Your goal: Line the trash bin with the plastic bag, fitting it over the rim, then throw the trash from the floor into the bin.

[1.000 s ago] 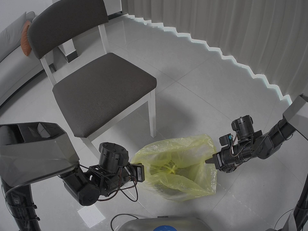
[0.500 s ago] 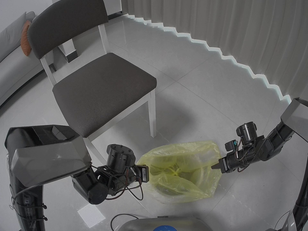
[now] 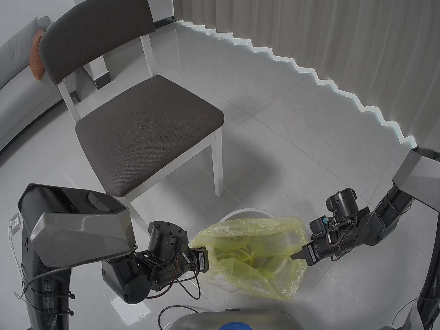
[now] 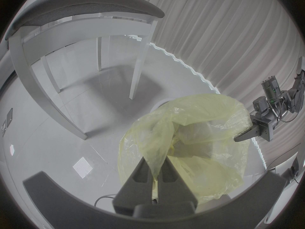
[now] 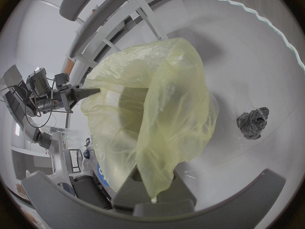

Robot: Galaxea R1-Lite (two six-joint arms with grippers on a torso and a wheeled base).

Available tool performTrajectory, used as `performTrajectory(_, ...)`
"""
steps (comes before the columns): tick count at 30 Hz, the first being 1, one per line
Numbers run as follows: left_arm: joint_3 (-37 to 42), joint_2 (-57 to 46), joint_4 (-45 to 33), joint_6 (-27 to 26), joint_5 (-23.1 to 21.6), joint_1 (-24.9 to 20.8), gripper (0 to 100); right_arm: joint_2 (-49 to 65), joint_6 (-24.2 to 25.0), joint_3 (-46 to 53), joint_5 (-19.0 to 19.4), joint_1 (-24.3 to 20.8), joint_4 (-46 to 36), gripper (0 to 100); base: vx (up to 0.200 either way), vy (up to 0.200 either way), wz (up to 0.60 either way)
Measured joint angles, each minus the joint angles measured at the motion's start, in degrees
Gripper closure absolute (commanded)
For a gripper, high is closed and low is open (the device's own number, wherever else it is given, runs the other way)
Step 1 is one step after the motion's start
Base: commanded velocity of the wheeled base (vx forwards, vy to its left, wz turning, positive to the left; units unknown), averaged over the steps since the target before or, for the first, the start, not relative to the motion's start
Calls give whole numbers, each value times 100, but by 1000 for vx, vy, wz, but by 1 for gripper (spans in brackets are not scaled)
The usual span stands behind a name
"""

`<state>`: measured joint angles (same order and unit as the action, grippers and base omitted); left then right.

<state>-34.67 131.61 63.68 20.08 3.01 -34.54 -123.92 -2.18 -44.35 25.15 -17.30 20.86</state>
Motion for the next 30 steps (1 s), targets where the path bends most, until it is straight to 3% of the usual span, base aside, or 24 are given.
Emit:
performTrajectory(13,-247,191,33,160,71,-83,100,245,-24,15,-22,532,-123,100,0,0,0)
performTrajectory(22,-215,78,-13,200,76,-33,100,908,-33,-113,-252,601,-1452,100,0,0,0)
performTrajectory(30,-146,54,-33,193,106,-20,100,1033,-38,-240,-452,580,-1558,100,0,0,0)
